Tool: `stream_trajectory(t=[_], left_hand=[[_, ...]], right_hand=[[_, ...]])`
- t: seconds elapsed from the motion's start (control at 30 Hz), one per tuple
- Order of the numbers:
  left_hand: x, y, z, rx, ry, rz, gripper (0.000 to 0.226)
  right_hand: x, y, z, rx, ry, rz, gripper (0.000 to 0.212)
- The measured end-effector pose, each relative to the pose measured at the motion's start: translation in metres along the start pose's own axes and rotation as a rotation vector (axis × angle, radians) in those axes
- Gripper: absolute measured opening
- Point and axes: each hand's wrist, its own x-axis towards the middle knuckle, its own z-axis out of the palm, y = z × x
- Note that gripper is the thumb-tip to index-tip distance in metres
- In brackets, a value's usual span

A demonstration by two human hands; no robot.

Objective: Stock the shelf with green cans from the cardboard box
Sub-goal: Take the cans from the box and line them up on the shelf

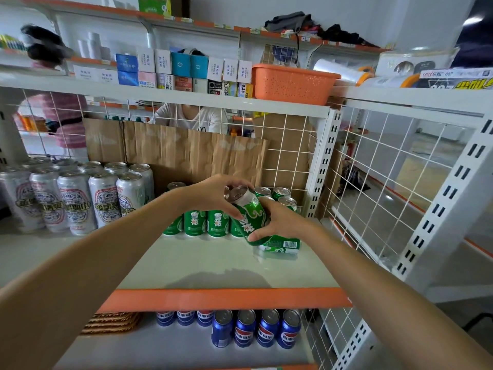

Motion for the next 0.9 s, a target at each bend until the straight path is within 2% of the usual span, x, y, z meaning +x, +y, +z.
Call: stream_trajectory(t=[0.2,0.37,0.57,0.73,0.9], left_hand=[[0.004,0.001,0.003,0.012,0.021,0.031,0.069],[0.003,-0.001,0.005,-0.006,0.042,0.035,0.072],[-0.001,-0.005,0.010,-0.127,0.114,0.032,0.067],[-0.005,-0.008,0.017,-0.268,0.190,0.009,0.066],[-0.007,-0.007,0.025,-0.428,0.231,-0.036,0.056]], right_hand=[[-0.002,0.001,0.005,0.038,0.079,-0.015,0.076],[-0.005,0.000,0.009,0.167,0.100,0.004,0.064],[-0.001,0.004,0.016,0.292,0.128,0.036,0.070],[-0.001,0.003,0.018,0.444,0.128,0.016,0.053],[-0.001,0.004,0.024,0.496,0.127,-0.005,0.048]])
